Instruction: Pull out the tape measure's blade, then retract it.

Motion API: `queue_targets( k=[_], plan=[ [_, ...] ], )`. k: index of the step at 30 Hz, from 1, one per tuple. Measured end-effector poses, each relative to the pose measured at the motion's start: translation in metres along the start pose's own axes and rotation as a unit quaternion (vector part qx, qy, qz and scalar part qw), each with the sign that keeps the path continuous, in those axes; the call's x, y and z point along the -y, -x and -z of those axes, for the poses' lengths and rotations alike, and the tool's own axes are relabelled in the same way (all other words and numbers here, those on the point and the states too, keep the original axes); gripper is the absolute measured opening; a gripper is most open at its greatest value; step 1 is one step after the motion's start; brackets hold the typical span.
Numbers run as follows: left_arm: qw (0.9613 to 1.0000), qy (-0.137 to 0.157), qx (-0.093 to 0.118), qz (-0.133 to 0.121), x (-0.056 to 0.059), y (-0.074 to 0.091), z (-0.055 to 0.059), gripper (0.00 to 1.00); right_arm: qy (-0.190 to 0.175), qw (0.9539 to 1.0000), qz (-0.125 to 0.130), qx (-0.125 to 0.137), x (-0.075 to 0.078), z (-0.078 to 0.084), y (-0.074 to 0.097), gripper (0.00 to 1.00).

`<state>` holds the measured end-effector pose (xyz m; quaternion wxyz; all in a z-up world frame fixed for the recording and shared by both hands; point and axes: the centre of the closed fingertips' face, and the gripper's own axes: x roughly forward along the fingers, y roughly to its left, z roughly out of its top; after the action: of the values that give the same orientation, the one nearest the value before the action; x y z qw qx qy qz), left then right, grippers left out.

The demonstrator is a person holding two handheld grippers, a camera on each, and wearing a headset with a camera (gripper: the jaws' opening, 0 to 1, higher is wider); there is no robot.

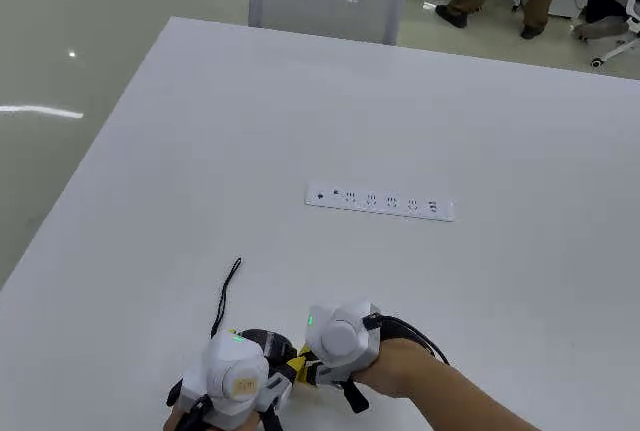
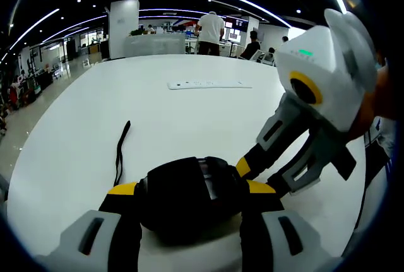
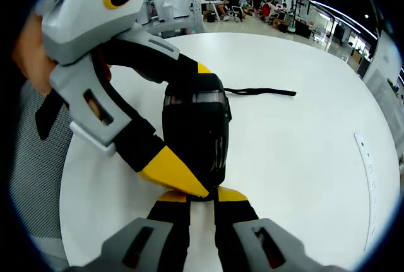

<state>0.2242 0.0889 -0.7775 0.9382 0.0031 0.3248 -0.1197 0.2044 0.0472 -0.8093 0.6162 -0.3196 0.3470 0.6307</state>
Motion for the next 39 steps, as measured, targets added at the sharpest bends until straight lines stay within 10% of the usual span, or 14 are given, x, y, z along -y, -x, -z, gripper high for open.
queue_targets(
  k=[7, 16, 18, 24, 26, 34, 39],
  plan=[
    [1.0, 0.002, -0.006, 0.001, 0.0, 0.001, 0.0, 0.6, -0.015, 0.9992, 0.019, 0.031, 0.003, 0.002, 0.002, 0.16],
    [0.9999, -0.002, -0.008, 0.008, 0.002, 0.004, 0.001, 0.62, -0.036, 0.9936, 0.092, 0.056, 0.007, 0.016, 0.024, 0.48],
    [0.9967, -0.079, 0.017, 0.012, 0.002, 0.007, -0.009, 0.61, -0.031, 0.9882, 0.128, 0.078, 0.017, 0.019, 0.032, 0.6],
    [0.9968, -0.031, 0.067, 0.029, -0.02, 0.022, -0.03, 0.77, -0.124, 0.9734, 0.165, 0.1, 0.008, 0.051, 0.062, 0.91],
    [0.9947, -0.07, 0.072, 0.023, -0.037, 0.031, -0.033, 0.8, -0.14, 0.9694, 0.173, 0.103, -0.006, 0.064, 0.073, 0.92],
    [0.9923, -0.054, 0.085, 0.071, -0.073, 0.066, -0.016, 0.99, -0.221, 0.9445, 0.214, 0.116, -0.039, 0.12, 0.1, 1.0],
    [0.9839, -0.04, 0.109, 0.136, -0.065, 0.088, -0.007, 0.99, -0.238, 0.9289, 0.252, 0.13, -0.052, 0.132, 0.134, 1.0]
  ],
)
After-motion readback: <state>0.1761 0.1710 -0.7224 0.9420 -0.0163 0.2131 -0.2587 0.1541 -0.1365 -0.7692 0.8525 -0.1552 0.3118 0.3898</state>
